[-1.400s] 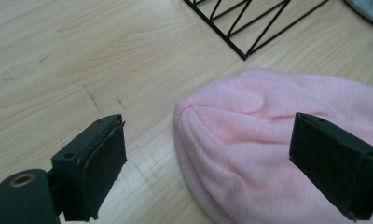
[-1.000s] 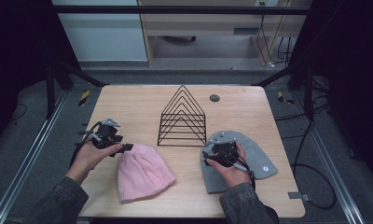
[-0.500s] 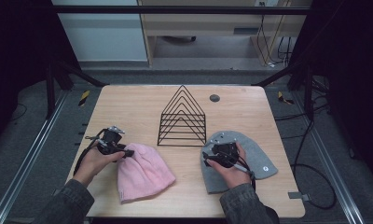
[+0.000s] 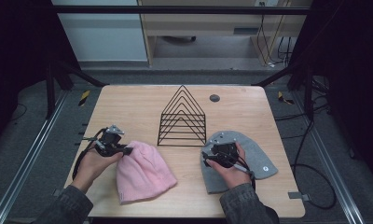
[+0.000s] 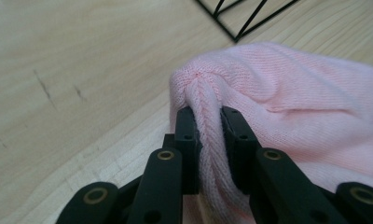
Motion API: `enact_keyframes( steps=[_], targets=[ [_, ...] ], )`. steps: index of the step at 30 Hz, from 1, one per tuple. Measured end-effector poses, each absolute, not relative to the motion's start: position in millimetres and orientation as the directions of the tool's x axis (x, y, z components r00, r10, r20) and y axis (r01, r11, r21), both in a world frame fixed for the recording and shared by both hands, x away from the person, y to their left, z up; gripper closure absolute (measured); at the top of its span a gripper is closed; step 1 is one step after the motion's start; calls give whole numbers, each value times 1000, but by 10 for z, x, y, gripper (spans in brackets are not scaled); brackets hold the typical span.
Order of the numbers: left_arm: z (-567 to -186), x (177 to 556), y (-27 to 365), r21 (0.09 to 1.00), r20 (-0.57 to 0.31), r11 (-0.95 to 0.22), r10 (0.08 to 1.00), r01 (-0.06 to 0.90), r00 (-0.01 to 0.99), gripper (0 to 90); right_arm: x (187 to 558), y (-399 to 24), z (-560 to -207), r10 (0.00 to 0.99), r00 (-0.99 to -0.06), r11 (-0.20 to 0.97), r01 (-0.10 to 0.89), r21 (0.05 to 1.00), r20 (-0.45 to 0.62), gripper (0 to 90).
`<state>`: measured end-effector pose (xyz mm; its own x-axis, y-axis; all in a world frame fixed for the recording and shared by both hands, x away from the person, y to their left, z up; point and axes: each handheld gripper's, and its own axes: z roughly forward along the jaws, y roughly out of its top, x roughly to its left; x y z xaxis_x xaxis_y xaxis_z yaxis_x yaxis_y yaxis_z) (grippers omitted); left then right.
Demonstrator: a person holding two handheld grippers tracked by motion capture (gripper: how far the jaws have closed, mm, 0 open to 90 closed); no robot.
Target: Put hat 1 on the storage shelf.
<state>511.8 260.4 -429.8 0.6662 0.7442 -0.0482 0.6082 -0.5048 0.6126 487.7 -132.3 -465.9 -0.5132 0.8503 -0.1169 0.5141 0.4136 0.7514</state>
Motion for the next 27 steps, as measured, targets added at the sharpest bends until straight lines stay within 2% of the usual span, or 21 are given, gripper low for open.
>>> enact_keyframes(
  steps=[7, 12, 22, 27],
  targets=[
    [-3769, 4825, 2512, 713, 29, -517, 697, 474, 716, 787, 4862, -1308, -4641, 840, -531, 417, 499, 760, -112, 257],
    [-3449, 4695, 2465, 749, 75, -525, 673, 404, 736, 791, 4842, -1299, -4622, 833, -541, 420, 480, 770, -116, 271],
    [-3115, 4734, 2565, 781, 132, -518, 683, 349, 719, 792, 4828, -1265, -4610, 810, -576, 431, 459, 777, -109, 325],
    [-3030, 4789, 2610, 789, 132, -507, 692, 347, 710, 791, 4822, -1247, -4609, 798, -593, 441, 451, 776, -110, 340]
  ],
)
